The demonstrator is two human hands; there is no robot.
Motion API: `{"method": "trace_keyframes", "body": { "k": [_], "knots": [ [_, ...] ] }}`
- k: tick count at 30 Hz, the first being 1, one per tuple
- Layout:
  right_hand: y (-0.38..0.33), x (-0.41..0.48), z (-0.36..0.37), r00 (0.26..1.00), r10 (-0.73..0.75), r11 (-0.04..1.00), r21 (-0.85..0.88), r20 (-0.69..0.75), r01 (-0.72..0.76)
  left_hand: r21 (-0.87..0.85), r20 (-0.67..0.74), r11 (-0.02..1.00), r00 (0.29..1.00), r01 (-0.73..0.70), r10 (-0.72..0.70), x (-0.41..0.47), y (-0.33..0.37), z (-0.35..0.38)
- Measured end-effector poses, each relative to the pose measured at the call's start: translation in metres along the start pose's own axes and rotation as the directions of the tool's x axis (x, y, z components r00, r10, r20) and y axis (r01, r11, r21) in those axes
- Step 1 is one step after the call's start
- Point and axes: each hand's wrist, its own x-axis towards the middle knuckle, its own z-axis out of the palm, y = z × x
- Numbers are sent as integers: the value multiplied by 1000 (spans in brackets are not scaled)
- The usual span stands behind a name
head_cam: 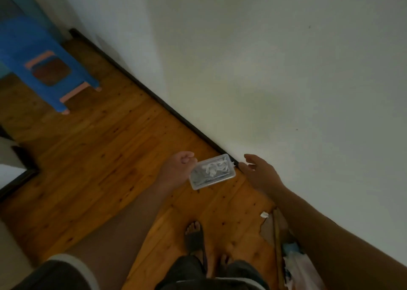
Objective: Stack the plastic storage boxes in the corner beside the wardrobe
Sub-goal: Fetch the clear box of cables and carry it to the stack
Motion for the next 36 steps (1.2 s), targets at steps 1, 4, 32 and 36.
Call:
{"method": "trace_keyframes", "body": {
  "k": [1,4,32,36],
  "knots": [
    [2,4,1,1000,0,1000,2,3,0,-8,1,1000,1000,4,-4,3,-2,1],
    [9,30,8,999,1,1000,18,34,-1,-53,4,997,999,51,-51,21,-13,4],
    [196,250,149,954,-215,968,-87,210,238,-333,-173,891,909,308,-379,209,-205,184],
    [221,275,179,960,-227,960,-125,167,249,-337,-238,902,902,271,-360,237,-237,204]
  ]
}}
